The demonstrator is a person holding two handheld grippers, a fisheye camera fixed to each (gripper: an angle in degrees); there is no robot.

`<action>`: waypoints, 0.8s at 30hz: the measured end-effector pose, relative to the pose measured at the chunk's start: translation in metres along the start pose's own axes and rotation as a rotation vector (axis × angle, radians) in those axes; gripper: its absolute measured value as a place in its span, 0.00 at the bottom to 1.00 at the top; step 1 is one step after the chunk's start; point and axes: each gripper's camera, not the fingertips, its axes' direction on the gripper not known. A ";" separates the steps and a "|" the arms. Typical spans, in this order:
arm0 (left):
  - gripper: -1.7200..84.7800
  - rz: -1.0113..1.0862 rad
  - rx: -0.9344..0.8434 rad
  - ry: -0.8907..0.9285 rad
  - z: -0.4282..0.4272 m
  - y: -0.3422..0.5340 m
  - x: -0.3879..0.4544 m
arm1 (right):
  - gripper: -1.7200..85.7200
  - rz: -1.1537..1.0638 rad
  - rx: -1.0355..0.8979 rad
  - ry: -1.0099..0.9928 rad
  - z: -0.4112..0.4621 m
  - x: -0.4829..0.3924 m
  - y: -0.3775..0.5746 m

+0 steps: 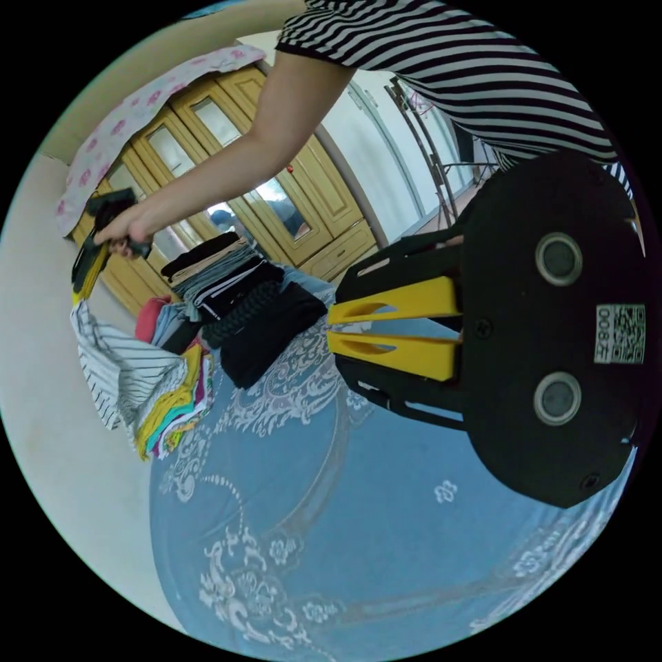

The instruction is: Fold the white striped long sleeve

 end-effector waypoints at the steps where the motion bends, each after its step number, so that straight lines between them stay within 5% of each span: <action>1: 0.07 -0.006 0.013 -0.017 -0.010 -0.001 0.005 | 0.03 -0.034 0.006 -0.045 -0.015 -0.025 0.005; 14: 0.18 0.034 0.326 -0.293 -0.215 0.021 0.192 | 0.03 -0.222 -0.191 -0.420 -0.075 -0.272 0.111; 19: 0.17 0.055 0.372 -0.405 -0.251 0.060 0.271 | 0.03 -0.228 -0.261 -0.516 -0.073 -0.331 0.159; 24: 0.09 -0.013 0.480 -0.316 -0.293 0.087 0.323 | 0.03 -0.226 -0.273 -0.545 -0.084 -0.371 0.200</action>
